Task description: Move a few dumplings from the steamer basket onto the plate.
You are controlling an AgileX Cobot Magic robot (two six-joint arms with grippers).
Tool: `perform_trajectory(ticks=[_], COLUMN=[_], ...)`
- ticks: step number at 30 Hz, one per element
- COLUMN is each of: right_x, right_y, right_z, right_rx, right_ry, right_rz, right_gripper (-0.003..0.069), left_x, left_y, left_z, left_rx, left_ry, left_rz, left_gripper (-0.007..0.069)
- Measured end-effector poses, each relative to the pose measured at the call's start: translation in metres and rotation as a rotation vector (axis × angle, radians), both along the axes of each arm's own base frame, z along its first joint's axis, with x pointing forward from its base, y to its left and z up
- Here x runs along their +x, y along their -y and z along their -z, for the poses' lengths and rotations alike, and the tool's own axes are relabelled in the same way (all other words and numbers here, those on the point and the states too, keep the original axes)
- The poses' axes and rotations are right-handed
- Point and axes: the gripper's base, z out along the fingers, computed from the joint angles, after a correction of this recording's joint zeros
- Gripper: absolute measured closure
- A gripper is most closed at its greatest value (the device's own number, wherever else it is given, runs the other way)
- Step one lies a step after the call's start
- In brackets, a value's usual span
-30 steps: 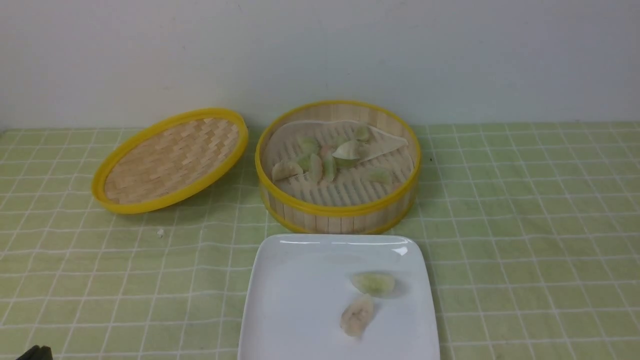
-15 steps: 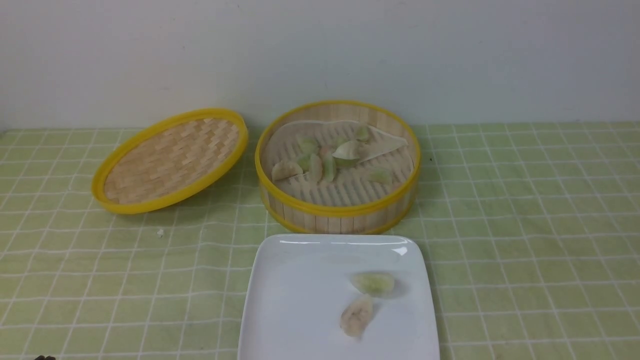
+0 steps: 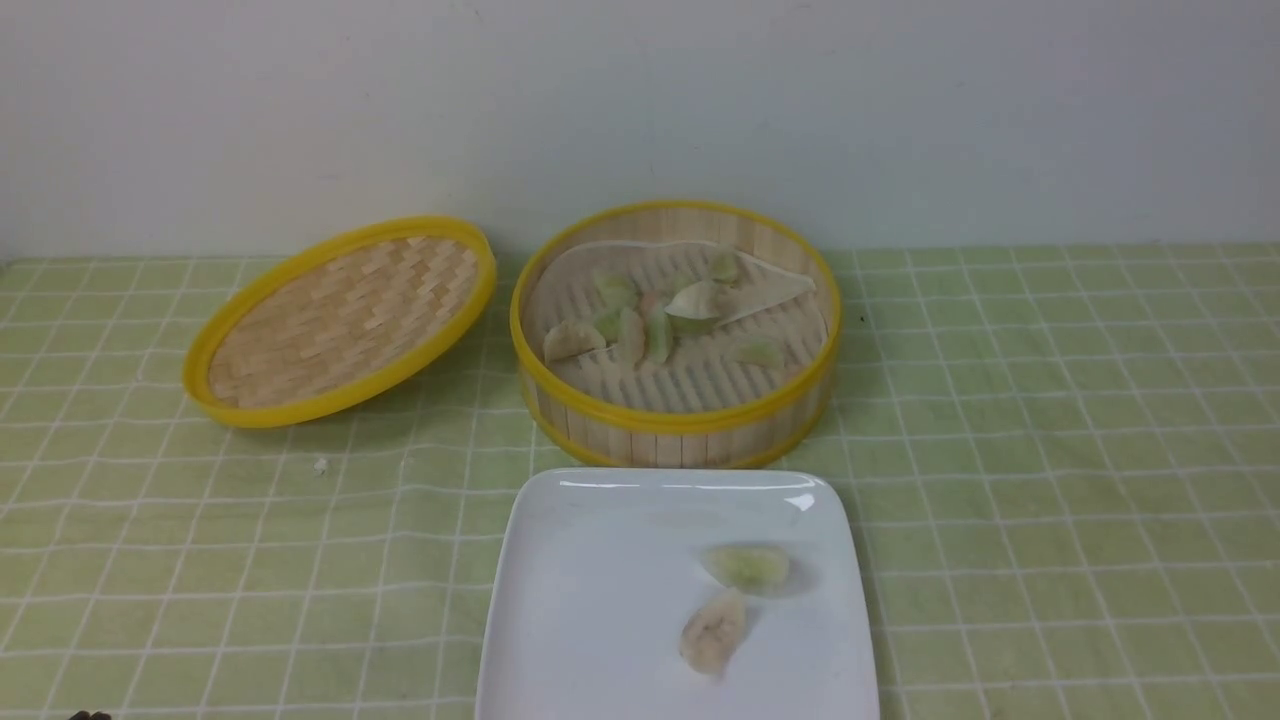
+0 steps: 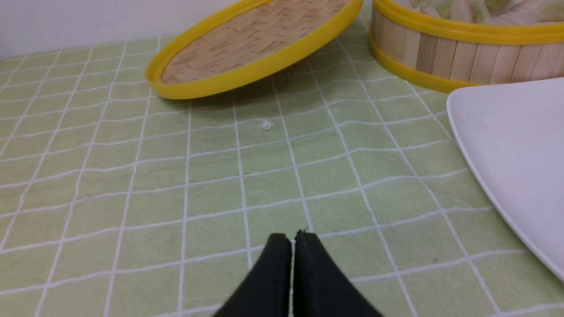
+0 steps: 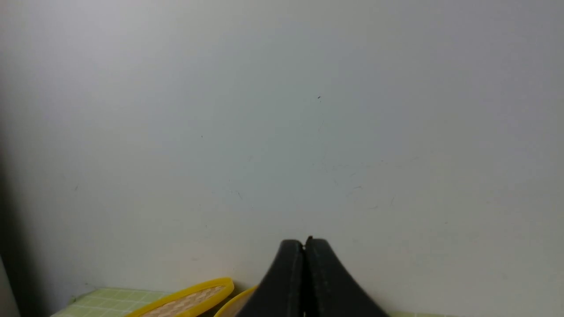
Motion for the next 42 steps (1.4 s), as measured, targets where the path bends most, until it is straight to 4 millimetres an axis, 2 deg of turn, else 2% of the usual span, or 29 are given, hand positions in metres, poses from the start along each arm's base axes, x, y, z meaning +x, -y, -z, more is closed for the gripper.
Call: perform_trajectory(ticks=[9,15,17,22,23,24,30,42], right_x=[-0.003,-0.002,0.003,0.02,0.026,0.029,0.039,0.04], right_y=[-0.016,-0.021,-0.024,-0.024,-0.022,-0.02,-0.012,-0.01], right_z=[0.008,0.014,0.025,0.061,0.079,0.088,0.148,0.148], right_rx=[-0.097,-0.122,-0.147,-0.223,-0.247,-0.255,-0.278,-0.273], right_ry=[0.006,0.018,-0.007,-0.115,-0.172,-0.204,-0.419,-0.406], right_rz=[-0.156,-0.187,-0.169,0.045,0.133,0.184,0.36,0.392], right_gripper=[0.0673,0.0673,0.0673,0.0673,0.0673,0.0673,0.0673,0.0673], left_x=[0.0,0.0,0.0,0.0,0.0,0.0,0.0,0.0], left_y=[0.0,0.0,0.0,0.0,0.0,0.0,0.0,0.0], left_z=[0.0,0.0,0.0,0.0,0.0,0.0,0.0,0.0], left_rx=[0.0,0.0,0.0,0.0,0.0,0.0,0.0,0.0], left_ry=[0.0,-0.001,-0.002,-0.003,-0.003,-0.003,-0.003,-0.003], left_rz=[0.0,0.0,0.0,0.0,0.0,0.0,0.0,0.0], left_gripper=[0.0631,0.0631,0.0631,0.0631,0.0631,0.0631,0.0631,0.0631])
